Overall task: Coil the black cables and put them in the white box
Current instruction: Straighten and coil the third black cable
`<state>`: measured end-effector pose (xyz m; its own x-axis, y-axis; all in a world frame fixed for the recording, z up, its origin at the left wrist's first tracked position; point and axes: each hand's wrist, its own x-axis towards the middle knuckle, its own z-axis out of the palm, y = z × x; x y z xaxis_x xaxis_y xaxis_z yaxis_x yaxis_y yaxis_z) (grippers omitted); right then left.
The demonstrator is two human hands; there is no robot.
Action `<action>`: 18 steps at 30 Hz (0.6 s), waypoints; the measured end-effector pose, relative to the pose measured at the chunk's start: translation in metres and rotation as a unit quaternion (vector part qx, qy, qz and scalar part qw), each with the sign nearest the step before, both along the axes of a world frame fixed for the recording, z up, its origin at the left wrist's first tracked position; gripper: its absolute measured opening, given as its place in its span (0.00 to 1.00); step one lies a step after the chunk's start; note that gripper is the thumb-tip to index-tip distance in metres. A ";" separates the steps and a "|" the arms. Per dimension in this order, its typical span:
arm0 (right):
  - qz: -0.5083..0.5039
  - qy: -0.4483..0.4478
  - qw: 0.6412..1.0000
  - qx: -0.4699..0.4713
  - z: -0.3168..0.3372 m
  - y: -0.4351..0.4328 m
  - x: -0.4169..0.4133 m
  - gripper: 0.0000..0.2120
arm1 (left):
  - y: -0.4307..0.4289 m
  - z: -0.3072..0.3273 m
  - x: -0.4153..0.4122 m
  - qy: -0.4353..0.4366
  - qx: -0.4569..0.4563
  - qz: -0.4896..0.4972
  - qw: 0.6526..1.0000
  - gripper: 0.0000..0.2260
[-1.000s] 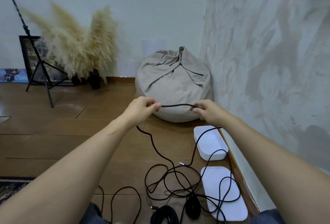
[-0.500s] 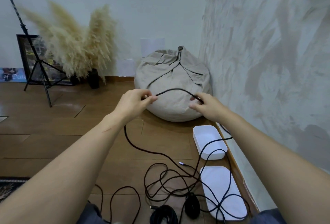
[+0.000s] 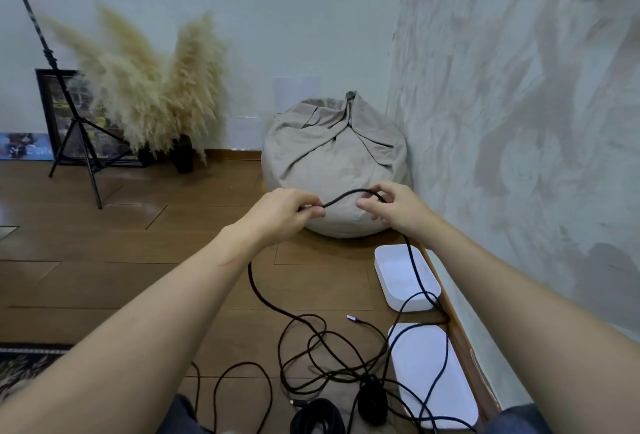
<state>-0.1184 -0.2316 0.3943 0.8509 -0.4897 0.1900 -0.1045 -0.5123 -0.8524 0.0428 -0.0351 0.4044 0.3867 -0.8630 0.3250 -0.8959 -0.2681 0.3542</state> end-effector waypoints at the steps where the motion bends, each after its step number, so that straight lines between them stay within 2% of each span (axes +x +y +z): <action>1: 0.014 0.007 1.000 -0.025 0.000 0.001 0.001 0.10 | -0.002 -0.002 -0.002 -0.006 0.007 -0.005 1.000 0.10; 5: 0.039 0.075 0.986 -0.145 -0.004 0.008 0.006 0.14 | -0.005 -0.006 -0.010 -0.028 0.010 -0.010 1.000 0.11; 8: 0.044 0.107 0.974 -0.193 0.000 0.017 0.007 0.16 | -0.005 -0.007 -0.011 -0.016 0.005 -0.006 1.000 0.11; 13: -0.112 0.098 0.957 -0.250 0.006 -0.009 -0.005 0.17 | 0.008 -0.014 0.012 0.118 -0.033 0.045 0.991 0.14; 15: -0.082 0.125 0.959 -0.241 -0.002 -0.017 -0.008 0.11 | 0.011 -0.018 0.013 0.127 -0.018 0.047 0.991 0.15; 18: 0.016 0.151 0.964 -0.220 -0.004 0.001 0.003 0.11 | -0.001 -0.018 -0.002 0.117 -0.015 0.018 0.993 0.14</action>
